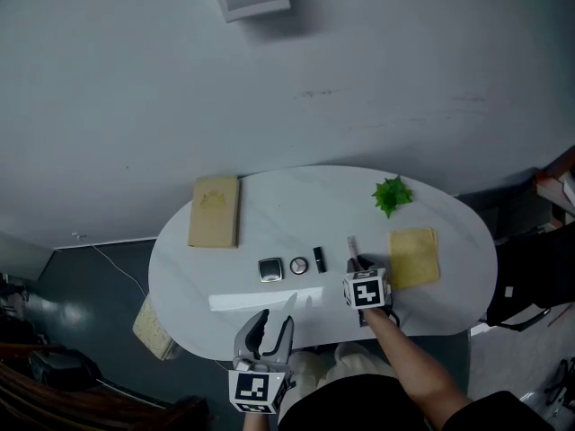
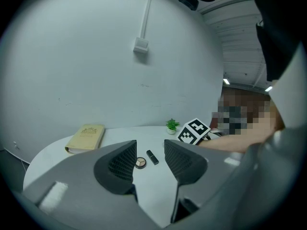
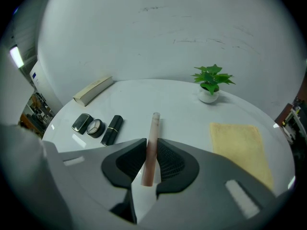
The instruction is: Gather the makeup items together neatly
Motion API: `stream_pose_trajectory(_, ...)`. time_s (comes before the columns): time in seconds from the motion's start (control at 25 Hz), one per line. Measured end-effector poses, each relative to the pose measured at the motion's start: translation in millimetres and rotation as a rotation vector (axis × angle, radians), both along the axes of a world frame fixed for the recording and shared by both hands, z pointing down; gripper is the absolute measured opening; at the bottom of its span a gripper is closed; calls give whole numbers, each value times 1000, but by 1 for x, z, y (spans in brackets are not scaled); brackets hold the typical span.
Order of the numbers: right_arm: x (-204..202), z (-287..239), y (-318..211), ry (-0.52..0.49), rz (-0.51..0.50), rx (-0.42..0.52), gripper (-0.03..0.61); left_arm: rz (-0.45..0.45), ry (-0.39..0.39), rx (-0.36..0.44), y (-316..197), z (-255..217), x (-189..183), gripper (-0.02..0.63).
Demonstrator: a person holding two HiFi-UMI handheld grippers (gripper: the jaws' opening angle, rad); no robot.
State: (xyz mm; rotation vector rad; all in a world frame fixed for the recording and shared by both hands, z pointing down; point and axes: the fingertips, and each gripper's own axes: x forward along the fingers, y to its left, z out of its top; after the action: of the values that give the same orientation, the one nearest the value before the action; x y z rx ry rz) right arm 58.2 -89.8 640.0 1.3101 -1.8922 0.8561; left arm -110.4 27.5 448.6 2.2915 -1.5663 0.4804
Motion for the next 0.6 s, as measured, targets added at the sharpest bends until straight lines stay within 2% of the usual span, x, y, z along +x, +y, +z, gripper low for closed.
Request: stream_pose_trajectory(0.6, -32, 7, -7, -7, -22, 11, 78, -15, -8, -17, 3, 3, -8, 176)
